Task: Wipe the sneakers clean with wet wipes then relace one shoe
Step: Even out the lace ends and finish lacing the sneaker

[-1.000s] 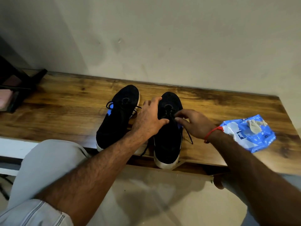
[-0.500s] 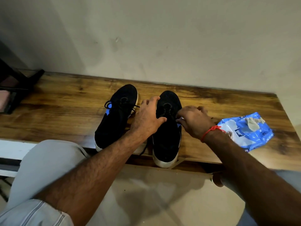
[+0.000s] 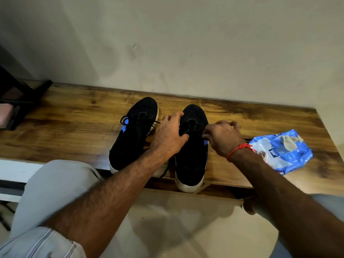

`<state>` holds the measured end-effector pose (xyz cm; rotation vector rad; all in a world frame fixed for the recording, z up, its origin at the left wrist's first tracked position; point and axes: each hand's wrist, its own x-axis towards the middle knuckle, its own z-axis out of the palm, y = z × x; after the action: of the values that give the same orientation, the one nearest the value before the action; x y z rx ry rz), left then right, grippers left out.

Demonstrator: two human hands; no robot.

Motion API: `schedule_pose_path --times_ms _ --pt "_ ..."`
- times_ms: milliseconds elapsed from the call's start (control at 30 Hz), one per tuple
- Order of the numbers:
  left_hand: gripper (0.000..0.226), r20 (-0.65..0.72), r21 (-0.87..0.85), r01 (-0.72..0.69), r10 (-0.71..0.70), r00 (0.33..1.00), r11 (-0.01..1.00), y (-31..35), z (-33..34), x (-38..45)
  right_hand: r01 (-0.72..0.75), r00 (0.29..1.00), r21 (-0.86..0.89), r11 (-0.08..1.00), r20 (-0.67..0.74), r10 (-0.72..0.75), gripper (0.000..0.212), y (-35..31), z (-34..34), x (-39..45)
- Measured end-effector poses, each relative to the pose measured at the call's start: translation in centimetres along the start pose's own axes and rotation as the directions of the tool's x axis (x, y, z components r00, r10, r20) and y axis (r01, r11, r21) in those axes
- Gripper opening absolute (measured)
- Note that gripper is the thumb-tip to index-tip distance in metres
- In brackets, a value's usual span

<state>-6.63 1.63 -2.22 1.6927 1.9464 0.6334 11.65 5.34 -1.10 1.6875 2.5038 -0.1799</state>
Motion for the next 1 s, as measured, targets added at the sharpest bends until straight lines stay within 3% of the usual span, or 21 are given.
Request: schedule_pose_path --times_ms 100,167,233,300,367,533,633,733,800,900,1000 --pt "0.073 0.006 -0.003 0.008 -0.008 1.000 1.000 -0.2 0.0 0.1 -0.218 0.959 -0.148 0.965 0.148 0.240 0.020 2.2 -0.5 0.3" --pt "0.072 0.012 -0.001 0.009 -0.009 1.000 1.000 -0.4 0.0 0.2 -0.307 0.914 -0.101 0.946 0.245 0.322 0.023 3.4 -0.5 0.4" --pt "0.071 0.017 -0.003 0.006 -0.006 1.000 1.000 -0.5 0.1 0.2 -0.236 0.952 0.004 0.972 0.201 0.231 0.027 3.2 -0.2 0.6" --pt "0.069 0.010 -0.006 0.001 -0.001 1.000 1.000 -0.5 0.2 0.2 -0.064 0.997 0.112 0.992 0.055 0.058 0.031 1.7 -0.1 0.6" --pt "0.068 -0.005 0.001 -0.007 0.007 1.000 1.000 -0.4 0.2 0.1 0.042 0.999 0.103 0.994 -0.029 -0.039 0.026 0.1 -0.2 0.4" --pt "0.064 -0.002 0.013 -0.006 0.006 1.000 1.000 -0.4 0.3 0.0 -0.058 0.994 0.020 0.998 0.099 0.056 0.011 0.0 0.1 0.6" --pt "0.053 0.020 -0.007 -0.027 0.028 0.999 1.000 -0.1 0.0 -0.1 -0.065 0.994 -0.025 0.998 0.087 0.067 0.014 -0.4 0.0 0.7" --pt "0.031 0.111 -0.191 0.120 -0.100 0.989 0.974 -0.2 -1.2 0.5 -0.008 0.999 0.195 0.981 0.049 -0.002 0.021 -0.2 -0.2 0.7" --pt "0.023 0.176 -0.196 0.200 -0.167 0.970 0.960 -0.9 -1.8 0.9 0.036 0.996 0.374 0.927 0.061 -0.064 0.026 0.2 -0.2 0.7" --pt "0.010 0.246 -0.075 0.176 -0.153 0.957 0.982 -1.5 -1.8 0.6 0.067 0.994 0.498 0.865 0.041 -0.101 0.018 0.6 0.2 0.7" --pt "0.004 0.214 -0.041 0.116 -0.105 0.971 0.992 -1.4 -1.0 0.2 0.060 0.997 0.571 0.819 -0.001 -0.073 0.010 0.6 0.5 0.7"
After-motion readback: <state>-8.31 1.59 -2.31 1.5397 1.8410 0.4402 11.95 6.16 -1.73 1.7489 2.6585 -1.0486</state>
